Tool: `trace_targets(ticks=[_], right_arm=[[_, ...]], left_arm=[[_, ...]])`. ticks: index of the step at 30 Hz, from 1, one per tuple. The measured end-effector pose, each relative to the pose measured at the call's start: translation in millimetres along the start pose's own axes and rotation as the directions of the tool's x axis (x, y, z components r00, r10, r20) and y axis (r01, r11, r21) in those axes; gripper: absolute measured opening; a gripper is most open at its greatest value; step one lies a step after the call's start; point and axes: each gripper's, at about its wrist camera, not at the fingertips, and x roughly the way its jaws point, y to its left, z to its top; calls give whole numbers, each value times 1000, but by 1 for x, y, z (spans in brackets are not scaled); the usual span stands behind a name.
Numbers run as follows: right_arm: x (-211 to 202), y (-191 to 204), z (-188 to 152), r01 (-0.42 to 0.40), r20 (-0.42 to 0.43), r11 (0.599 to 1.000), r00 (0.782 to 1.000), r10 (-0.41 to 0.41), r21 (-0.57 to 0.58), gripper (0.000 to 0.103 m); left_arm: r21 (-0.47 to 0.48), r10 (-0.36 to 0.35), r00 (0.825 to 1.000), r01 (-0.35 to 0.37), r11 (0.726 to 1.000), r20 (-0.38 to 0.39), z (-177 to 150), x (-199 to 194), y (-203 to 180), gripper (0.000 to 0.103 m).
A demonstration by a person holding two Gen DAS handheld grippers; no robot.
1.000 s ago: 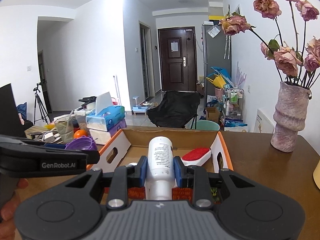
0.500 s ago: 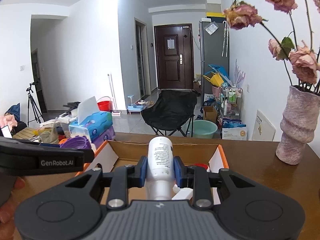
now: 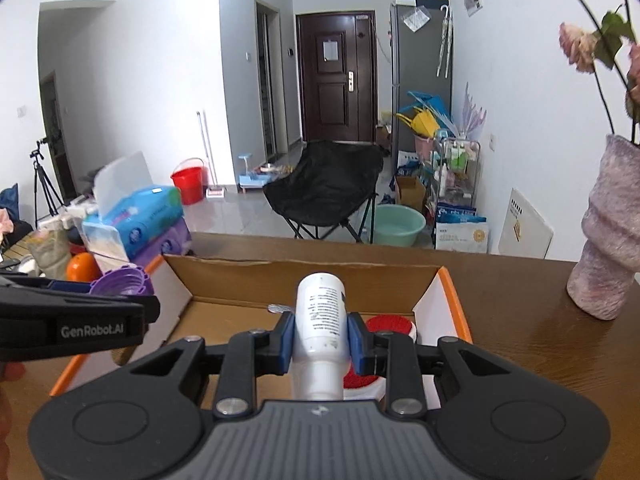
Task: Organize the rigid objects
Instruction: 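Open both grippers to drop the purple cap and white spray bottle into the box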
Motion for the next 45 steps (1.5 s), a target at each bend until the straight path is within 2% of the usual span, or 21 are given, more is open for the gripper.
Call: trace_targets(ticks=[11,12,13,15,16,17,19,32,45], right_arm=[[26,-3,-10,-4,-31,1000,1000,4,15,27],[27,-2,-10,-6,-33,1000,999,6,13,27],[27,-3,-10,-7,-35,1000,999,8,14,28],[23,-6,-10,3,-36,1000,999,-2,14,54],[21,-7,-10,15,-34,1000,999,-14,14,88],[17,-8,-11,29,-21,1000,999,-28,11,102],[10,-11,-14,54,18,999,998,-54,6,103],[-3,-18,-21,65,-8,997,998,-65,42,103],[-43,-15,-30,68,6,995,998,-69,70,103]], left_arm=[[-13,8,999,-9,1000,-50,-10,27,3,57],[-13,9,999,-10,1000,-50,-10,27,3,65],[-16,8,999,-8,1000,-47,-11,26,4,83],[-18,7,1000,-7,1000,-13,-12,22,6,101],[-15,12,1000,-12,1000,9,-12,18,8,103],[-12,16,1000,-16,1000,15,-11,17,8,103],[-24,2,1000,-2,1000,5,-11,15,12,103],[-50,15,999,-17,999,-30,-16,12,26,103],[-49,10,1000,-10,999,-12,-26,-24,29,103]])
